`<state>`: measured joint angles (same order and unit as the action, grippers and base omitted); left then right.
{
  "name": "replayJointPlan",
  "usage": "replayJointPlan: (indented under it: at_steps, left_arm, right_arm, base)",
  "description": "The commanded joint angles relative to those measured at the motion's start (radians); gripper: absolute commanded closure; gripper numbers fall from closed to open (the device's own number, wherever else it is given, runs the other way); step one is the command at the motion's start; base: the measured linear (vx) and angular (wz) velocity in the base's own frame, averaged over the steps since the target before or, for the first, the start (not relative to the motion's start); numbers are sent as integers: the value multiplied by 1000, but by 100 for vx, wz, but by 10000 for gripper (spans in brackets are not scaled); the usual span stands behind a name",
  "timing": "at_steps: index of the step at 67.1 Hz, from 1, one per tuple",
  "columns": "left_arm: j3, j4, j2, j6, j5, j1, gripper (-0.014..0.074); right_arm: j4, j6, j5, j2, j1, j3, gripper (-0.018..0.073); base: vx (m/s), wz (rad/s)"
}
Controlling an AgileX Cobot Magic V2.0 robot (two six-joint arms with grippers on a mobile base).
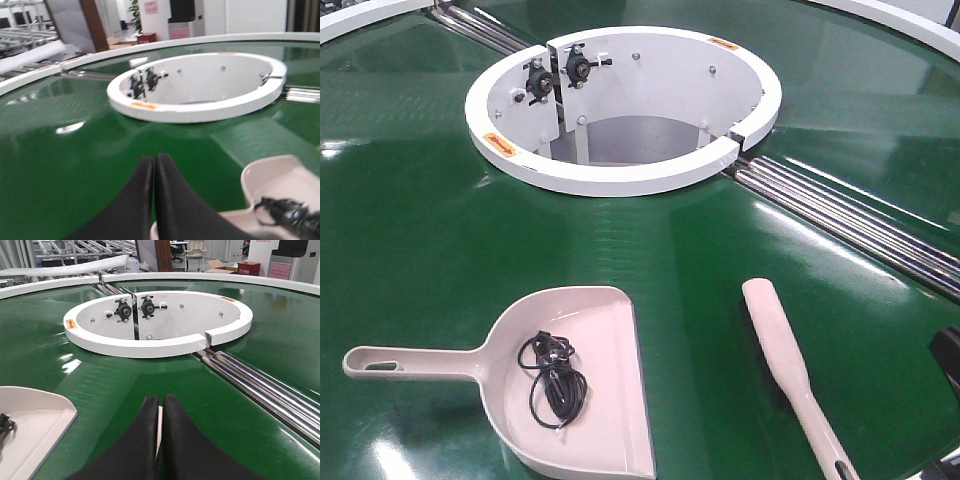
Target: Clean and inspect green conveyor with broom and dustpan
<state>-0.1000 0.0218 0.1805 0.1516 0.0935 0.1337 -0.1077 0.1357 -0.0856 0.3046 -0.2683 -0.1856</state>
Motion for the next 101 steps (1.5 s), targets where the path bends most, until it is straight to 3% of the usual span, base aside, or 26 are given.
replayJointPlan:
  at_steps: [1,11,101]
  left_arm:
    - [60,14,-99,-5,-77,-53,620]
    - [151,24,-207,-7,-121,-135,620]
    - [151,22,-208,-7,-83,-136,619]
  right_arm:
    - [2,5,78,6,3,-28,565]
    - [2,5,75,6,3,-28,565]
    - [14,11,119,6,16,-28,565]
  base:
    - [0,0]
    - [0,0]
    - [0,0]
